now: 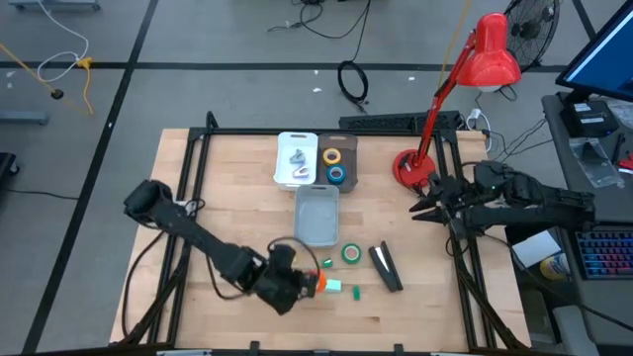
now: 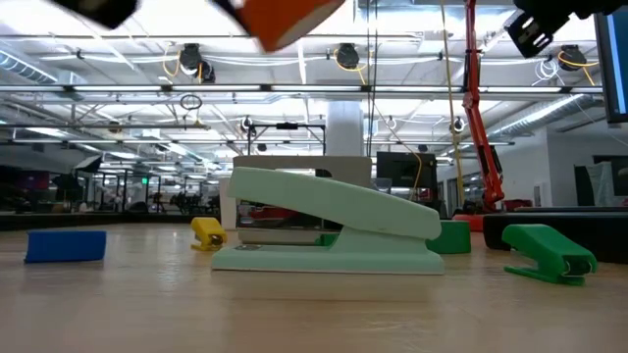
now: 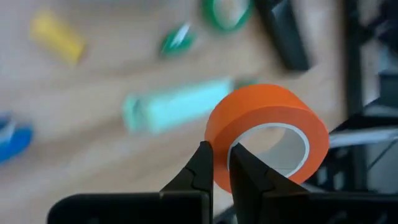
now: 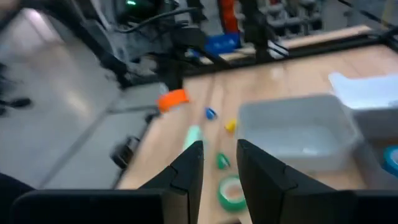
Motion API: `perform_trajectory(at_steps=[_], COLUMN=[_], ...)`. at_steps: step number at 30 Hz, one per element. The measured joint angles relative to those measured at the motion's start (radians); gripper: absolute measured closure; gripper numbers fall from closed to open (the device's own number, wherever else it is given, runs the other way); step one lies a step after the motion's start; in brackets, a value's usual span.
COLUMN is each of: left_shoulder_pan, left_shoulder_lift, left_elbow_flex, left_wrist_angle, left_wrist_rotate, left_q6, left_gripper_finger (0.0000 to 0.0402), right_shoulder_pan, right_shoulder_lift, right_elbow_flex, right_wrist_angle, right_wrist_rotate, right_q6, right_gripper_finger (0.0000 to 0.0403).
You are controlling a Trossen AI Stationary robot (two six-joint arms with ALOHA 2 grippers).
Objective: Pick and place Stapler, Stapler remover, tape
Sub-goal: Put the orange tape into the black bin
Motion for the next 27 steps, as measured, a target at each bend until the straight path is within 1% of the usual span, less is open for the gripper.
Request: perform_trajectory(at_steps=[4,6,8,10,13,16,17,20,21,27], left_shoulder_pan=[0.070,0.113,0.157,0.202,0.264,0.321,0.341,0.397,0.413,0.491], left_shoulder_lift=[-0.037,-0.039,-0.037,-0.032,-0.031,-0.030,-0.030,-0.030,-0.030,-0.030], left_elbow_flex=[0.000,0.000,0.000,0.000,0.000,0.000,0.000,0.000,0.000,0.000], left_wrist_angle=[0.088,0.170,0.247,0.346,0.459,0.534,0.558,0.617,0.633,0.676], left_wrist_rotate=[-0.090,-0.119,-0.129,-0.129,-0.129,-0.128,-0.122,-0.044,-0.014,0.110], left_q6=[0.173,0.277,0.393,0.508,0.664,0.785,0.817,0.897,0.918,1.002], left_gripper_finger=[0.0378,0.0378,0.0378,0.0378,0.0378,0.0378,0.0378,0.0378,0.0378,0.0378], right_shoulder_pan=[0.001,0.002,0.002,0.002,0.002,0.002,0.002,0.002,0.001,0.001], right_shoulder_lift=[0.041,0.064,0.087,0.107,0.133,0.154,0.161,0.189,0.197,0.249], right_elbow_flex=[-0.061,-0.097,-0.129,-0.154,-0.181,-0.196,-0.199,-0.202,-0.202,-0.202], right_wrist_angle=[0.228,0.348,0.442,0.500,0.553,0.635,0.656,0.711,0.723,0.766], right_wrist_rotate=[-0.112,-0.168,-0.180,-0.181,-0.183,-0.202,-0.202,-0.196,-0.189,-0.071], right_q6=[0.052,0.079,0.127,0.170,0.180,0.180,0.181,0.180,0.180,0.140], right_gripper_finger=[0.0314,0.0314,0.0314,0.0314,0.0314,0.0313,0.0312,0.0297,0.0288,0.0217])
